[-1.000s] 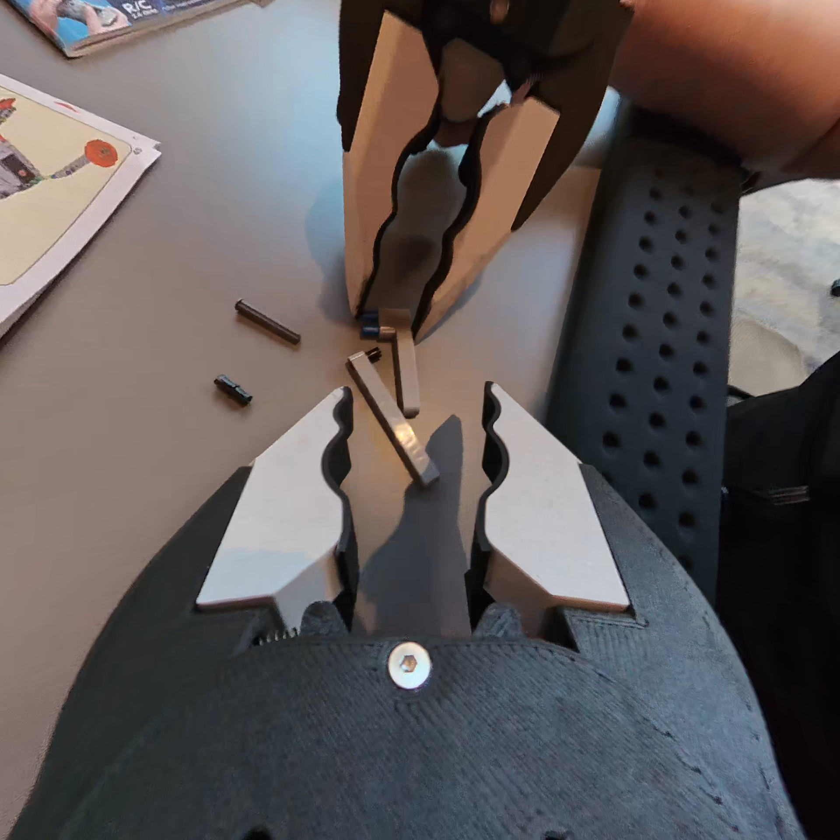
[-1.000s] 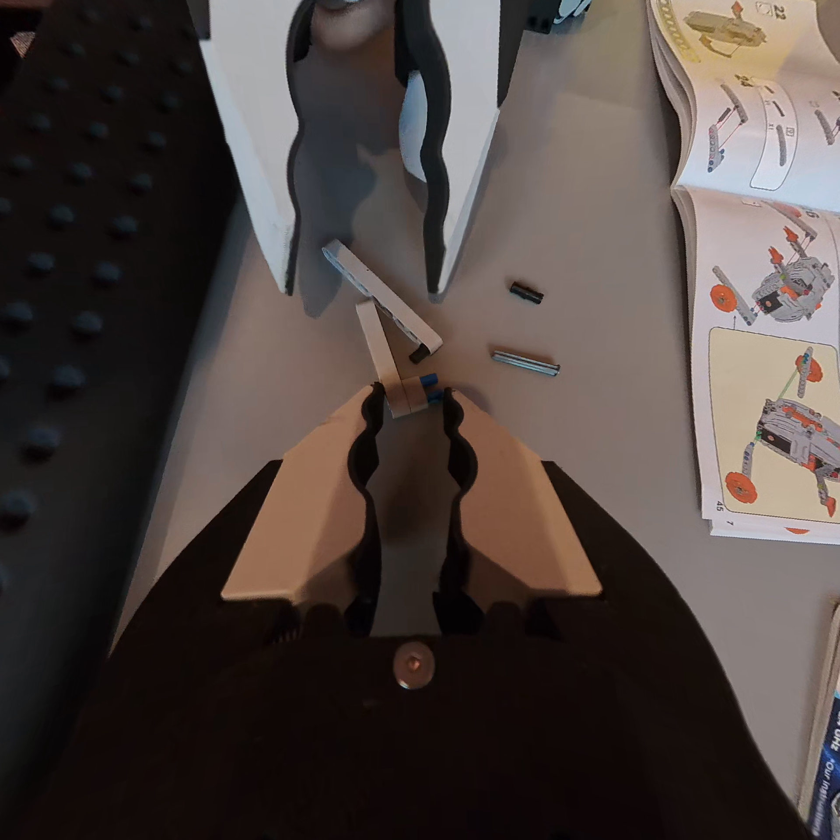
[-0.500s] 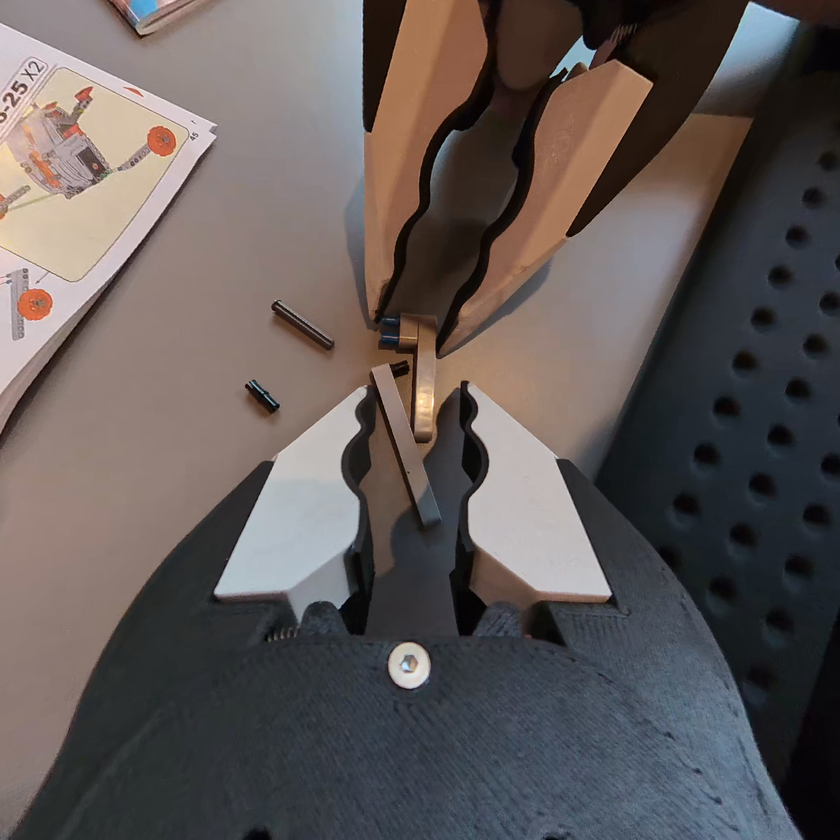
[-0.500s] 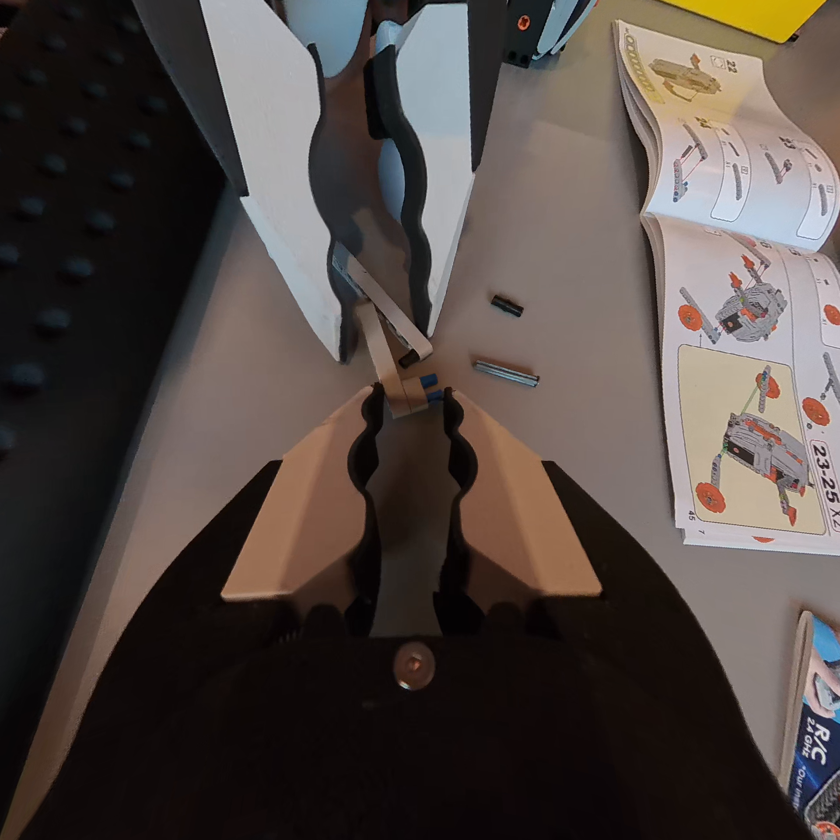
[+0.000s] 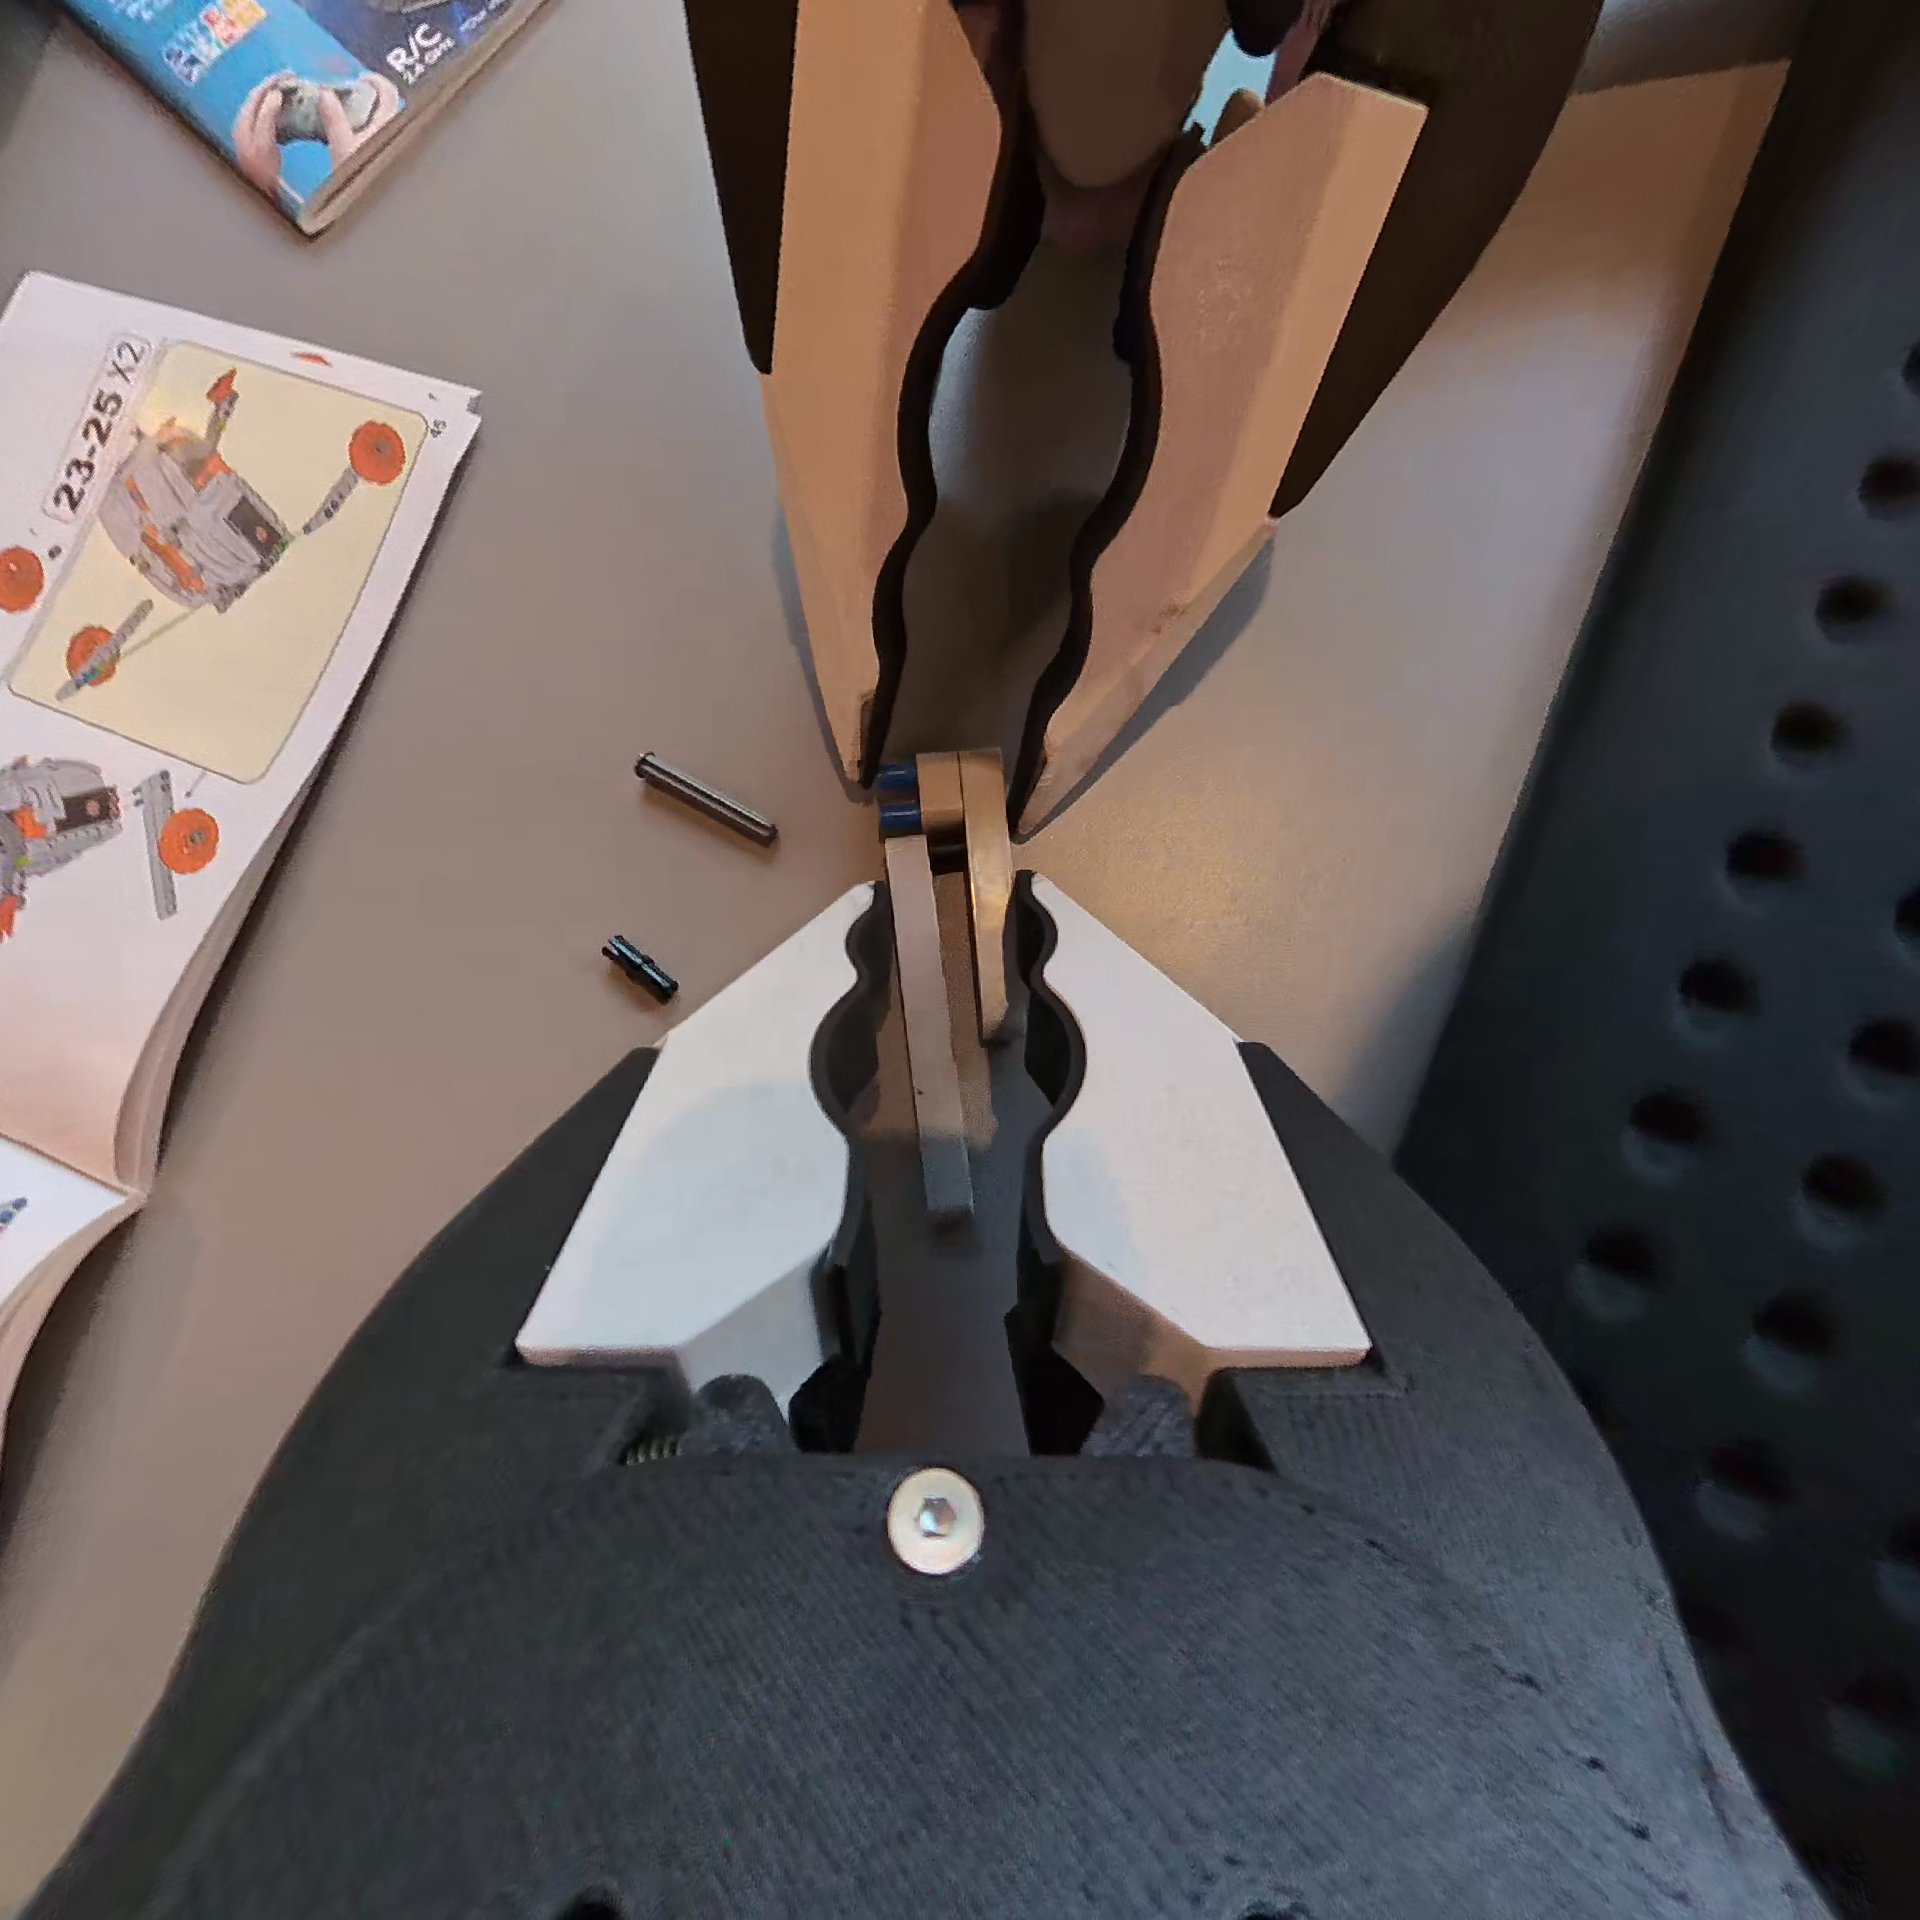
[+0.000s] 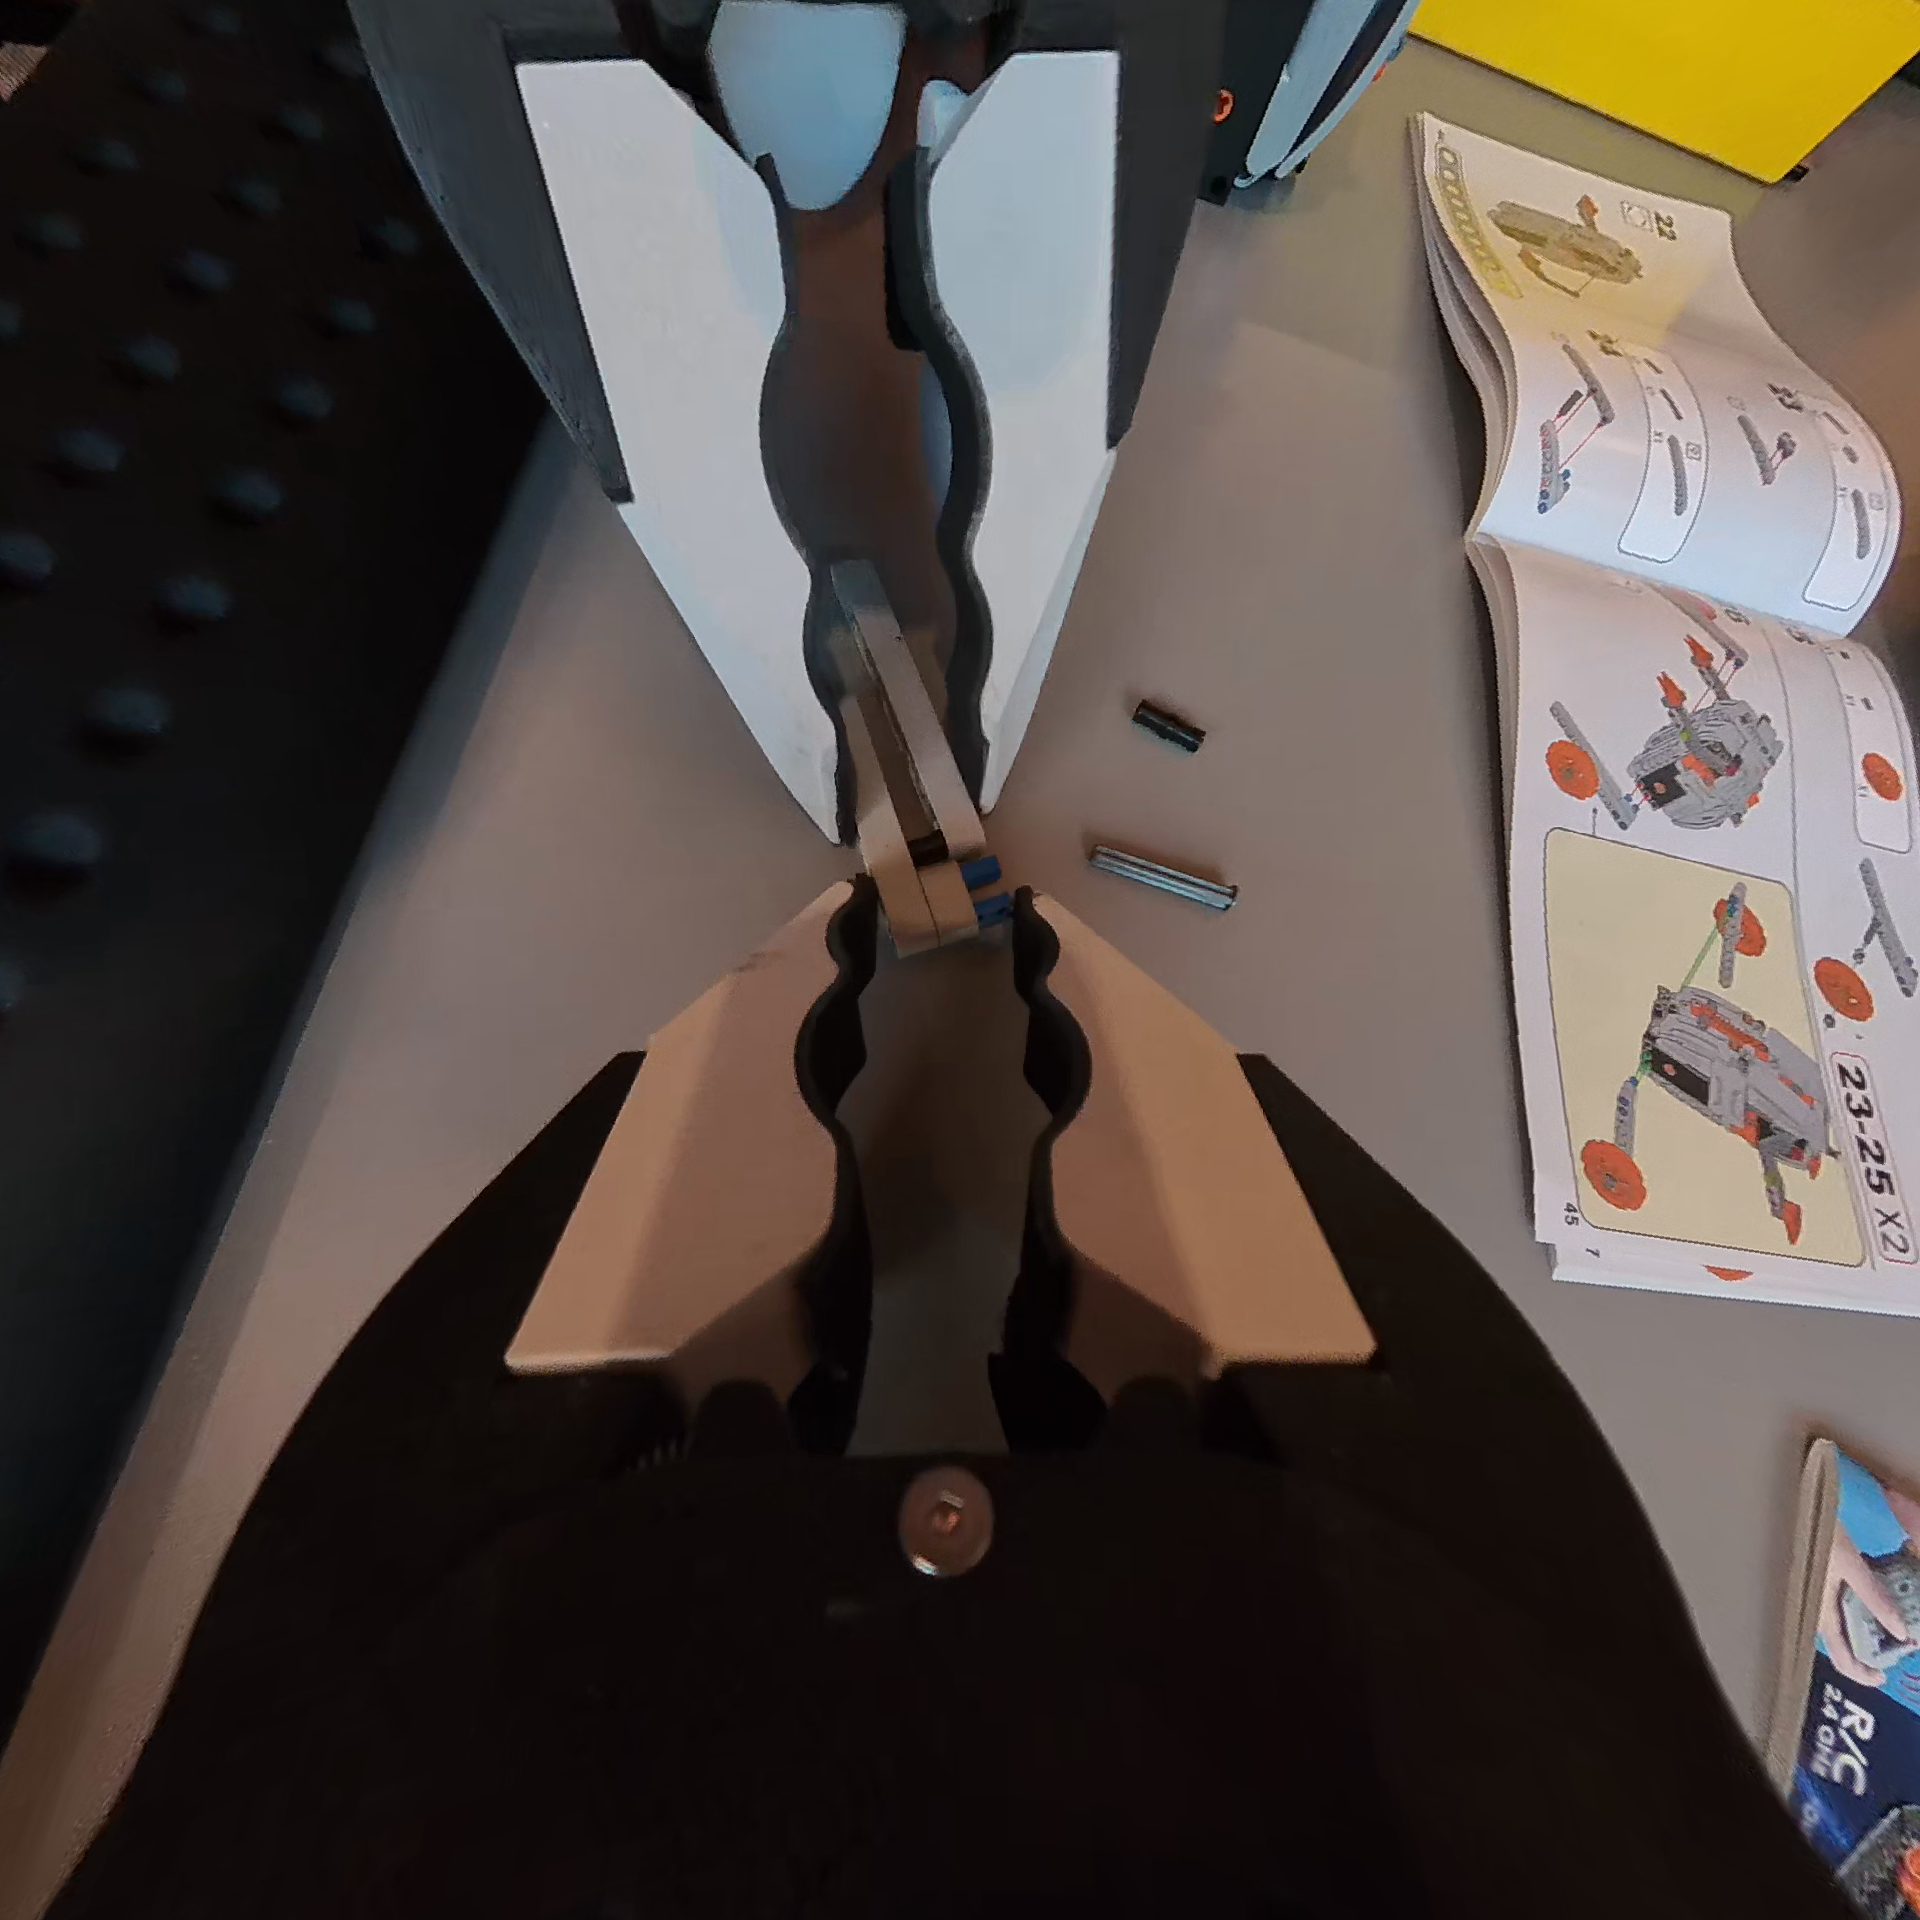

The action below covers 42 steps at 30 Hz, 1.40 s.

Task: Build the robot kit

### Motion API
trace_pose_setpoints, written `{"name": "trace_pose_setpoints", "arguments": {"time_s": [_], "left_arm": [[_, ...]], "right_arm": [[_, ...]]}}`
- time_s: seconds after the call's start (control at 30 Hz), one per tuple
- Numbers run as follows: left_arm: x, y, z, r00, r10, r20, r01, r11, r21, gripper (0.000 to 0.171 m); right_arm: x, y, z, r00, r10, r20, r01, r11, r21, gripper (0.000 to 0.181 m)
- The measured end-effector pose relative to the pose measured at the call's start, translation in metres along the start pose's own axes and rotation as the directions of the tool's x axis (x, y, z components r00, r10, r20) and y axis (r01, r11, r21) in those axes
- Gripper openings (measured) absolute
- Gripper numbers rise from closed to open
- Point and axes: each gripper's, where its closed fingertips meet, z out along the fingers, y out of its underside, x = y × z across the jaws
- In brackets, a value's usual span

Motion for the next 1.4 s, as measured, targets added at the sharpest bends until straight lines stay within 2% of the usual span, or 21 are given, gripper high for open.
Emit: {"name": "trace_pose_setpoints", "arguments": {"time_s": [0.2, 0.3, 0.37, 0.47, 0.6, 0.77, 0.87, 1.0, 1.13, 1.4], "left_arm": [[-0.001, 0.001, -0.001, 0.998, 0.055, 0.021, -0.055, 0.998, -0.016, 0.019], [0.0, 0.0, -0.001, 0.996, 0.087, 0.016, -0.087, 0.996, -0.016, 0.018], [0.003, 0.001, -0.002, 0.993, 0.117, 0.002, -0.117, 0.993, -0.019, 0.018], [0.006, 0.001, -0.003, 0.991, 0.128, -0.029, -0.129, 0.991, -0.02, 0.019], [0.015, 0.001, -0.003, 0.986, 0.133, -0.099, -0.135, 0.991, -0.008, 0.02], [0.02, 0.002, -0.004, 0.977, 0.097, -0.191, -0.097, 0.995, 0.007, 0.031], [0.013, 0.008, -0.008, 0.983, 0.11, -0.144, -0.112, 0.994, -0.005, 0.03], [0.011, 0.017, -0.014, 0.987, 0.077, -0.143, -0.079, 0.997, -0.011, 0.03], [0.015, 0.013, -0.011, 0.985, 0.115, -0.13, -0.114, 0.993, 0.017, 0.017], [0.016, 0.013, -0.011, 0.981, 0.126, -0.149, -0.122, 0.992, 0.034, 0.017]], "right_arm": [[-0.001, -0.002, 0.0, 1.0, -0.029, -0.009, 0.029, 1.0, 0.006, 0.023], [-0.001, -0.003, 0.0, 0.996, -0.09, -0.03, 0.09, 0.996, 0.012, 0.025], [-0.001, -0.006, -0.001, 0.988, -0.145, -0.057, 0.146, 0.989, 0.016, 0.034], [-0.007, -0.008, -0.001, 0.978, -0.202, -0.045, 0.203, 0.979, 0.016, 0.029], [-0.017, -0.011, 0.002, 0.983, -0.185, 0.013, 0.184, 0.982, 0.033, 0.028], [-0.023, -0.011, 0.004, 0.983, -0.183, 0.037, 0.182, 0.983, 0.022, 0.021], [-0.022, -0.01, 0.004, 0.987, -0.157, 0.042, 0.156, 0.987, 0.027, 0.021], [-0.022, -0.01, 0.004, 0.987, -0.152, 0.049, 0.151, 0.988, 0.028, 0.021], [-0.023, -0.01, 0.004, 0.988, -0.135, 0.069, 0.133, 0.991, 0.035, 0.022], [-0.025, -0.01, 0.006, 0.99, -0.07, 0.121, 0.067, 0.997, 0.028, 0.022]]}}
